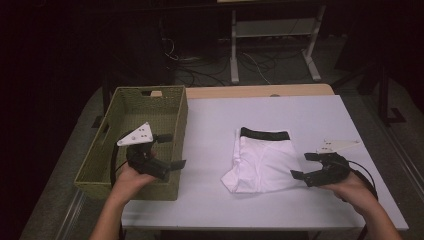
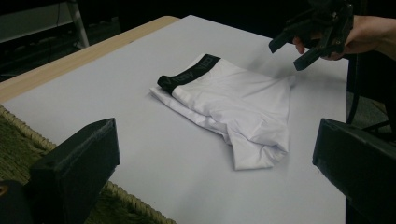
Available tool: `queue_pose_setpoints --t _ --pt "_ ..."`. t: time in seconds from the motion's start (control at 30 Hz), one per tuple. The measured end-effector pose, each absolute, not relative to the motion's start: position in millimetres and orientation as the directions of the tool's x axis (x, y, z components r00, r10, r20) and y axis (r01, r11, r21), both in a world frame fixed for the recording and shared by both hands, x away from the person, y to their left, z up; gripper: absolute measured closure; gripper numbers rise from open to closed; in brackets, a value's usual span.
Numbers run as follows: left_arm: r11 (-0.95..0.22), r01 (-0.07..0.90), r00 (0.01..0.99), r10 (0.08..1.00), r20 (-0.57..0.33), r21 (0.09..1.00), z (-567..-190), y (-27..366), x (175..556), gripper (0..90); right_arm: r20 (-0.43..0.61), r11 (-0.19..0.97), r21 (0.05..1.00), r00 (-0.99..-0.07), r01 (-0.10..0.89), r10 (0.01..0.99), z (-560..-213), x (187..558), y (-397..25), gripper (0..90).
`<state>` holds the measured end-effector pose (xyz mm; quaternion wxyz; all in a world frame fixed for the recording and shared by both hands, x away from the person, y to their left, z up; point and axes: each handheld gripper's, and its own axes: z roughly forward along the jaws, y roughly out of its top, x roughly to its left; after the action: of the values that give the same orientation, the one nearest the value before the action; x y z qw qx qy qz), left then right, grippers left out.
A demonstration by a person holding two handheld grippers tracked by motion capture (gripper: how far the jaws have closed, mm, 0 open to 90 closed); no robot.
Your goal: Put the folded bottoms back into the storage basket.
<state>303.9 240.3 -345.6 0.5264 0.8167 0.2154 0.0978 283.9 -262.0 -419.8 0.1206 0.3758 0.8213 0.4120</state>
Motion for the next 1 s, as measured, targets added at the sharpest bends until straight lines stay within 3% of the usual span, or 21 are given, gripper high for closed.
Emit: queue_pose_setpoints --t 0.13,0.63,1.0 --pt "-0.352 0.258 0.885 0.459 -0.074 0.900 -345.5 240.4 305.1 0.7 0.128 0.356 0.778 -0.686 0.517 0.716 -426.8 283.1 -259.3 1.0" --pt "-0.379 0.281 0.869 0.491 -0.066 0.882 -344.2 232.3 307.5 0.8 0.095 0.381 0.791 -0.711 0.479 0.696 -439.2 280.8 -259.9 0.1" --pt "-0.383 0.280 0.887 0.453 -0.085 0.880 -340.0 215.4 308.3 0.8 0.090 0.379 0.795 -0.709 0.474 0.699 -437.9 281.1 -259.2 0.1"
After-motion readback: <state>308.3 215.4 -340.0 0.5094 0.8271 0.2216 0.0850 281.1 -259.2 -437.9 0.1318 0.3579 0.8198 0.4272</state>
